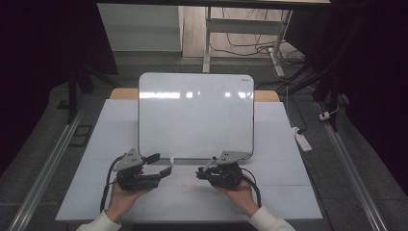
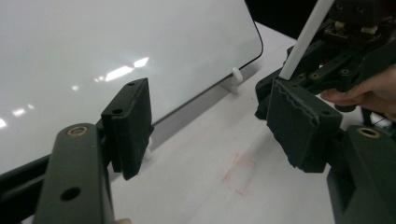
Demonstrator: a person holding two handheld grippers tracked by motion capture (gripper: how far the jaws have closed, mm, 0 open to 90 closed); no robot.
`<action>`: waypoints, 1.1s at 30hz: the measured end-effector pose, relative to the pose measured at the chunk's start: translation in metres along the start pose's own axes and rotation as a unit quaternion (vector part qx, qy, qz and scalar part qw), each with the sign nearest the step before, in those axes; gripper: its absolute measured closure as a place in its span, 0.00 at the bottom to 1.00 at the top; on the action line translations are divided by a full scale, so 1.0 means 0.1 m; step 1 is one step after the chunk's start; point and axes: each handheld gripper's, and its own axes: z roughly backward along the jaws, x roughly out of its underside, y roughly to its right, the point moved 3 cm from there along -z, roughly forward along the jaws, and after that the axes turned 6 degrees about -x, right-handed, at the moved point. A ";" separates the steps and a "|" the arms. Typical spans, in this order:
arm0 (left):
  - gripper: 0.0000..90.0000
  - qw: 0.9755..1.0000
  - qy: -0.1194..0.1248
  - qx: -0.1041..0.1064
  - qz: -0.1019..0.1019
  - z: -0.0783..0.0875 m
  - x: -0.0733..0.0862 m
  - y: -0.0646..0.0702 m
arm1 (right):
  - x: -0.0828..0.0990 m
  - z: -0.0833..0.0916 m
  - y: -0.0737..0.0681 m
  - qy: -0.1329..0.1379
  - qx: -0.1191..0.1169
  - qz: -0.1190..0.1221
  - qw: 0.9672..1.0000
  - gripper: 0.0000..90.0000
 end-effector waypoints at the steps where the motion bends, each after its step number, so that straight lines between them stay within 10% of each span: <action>1: 0.35 1.000 -0.004 -0.005 -0.018 -0.02 -0.04 0.06 | 0.00 -0.01 0.00 -0.001 0.000 -0.001 1.000 0.86; 7: 0.36 0.993 -0.006 -0.011 -0.118 -0.15 -0.34 0.49 | 0.00 -0.03 -0.04 0.000 -0.003 -0.002 1.000 0.86; 18: 0.48 0.994 -0.023 0.033 -0.103 -0.58 -0.48 0.68 | -0.03 -0.03 -0.10 0.012 -0.005 0.003 1.000 0.86; 27: 0.86 0.992 -0.014 0.047 -0.118 -0.62 -0.48 0.73 | -0.01 -0.06 -0.10 0.008 -0.008 -0.008 1.000 0.86; 33: 0.90 0.991 -0.014 0.043 -0.124 -0.60 -0.48 0.71 | -0.01 -0.08 -0.11 0.009 -0.012 -0.014 1.000 0.86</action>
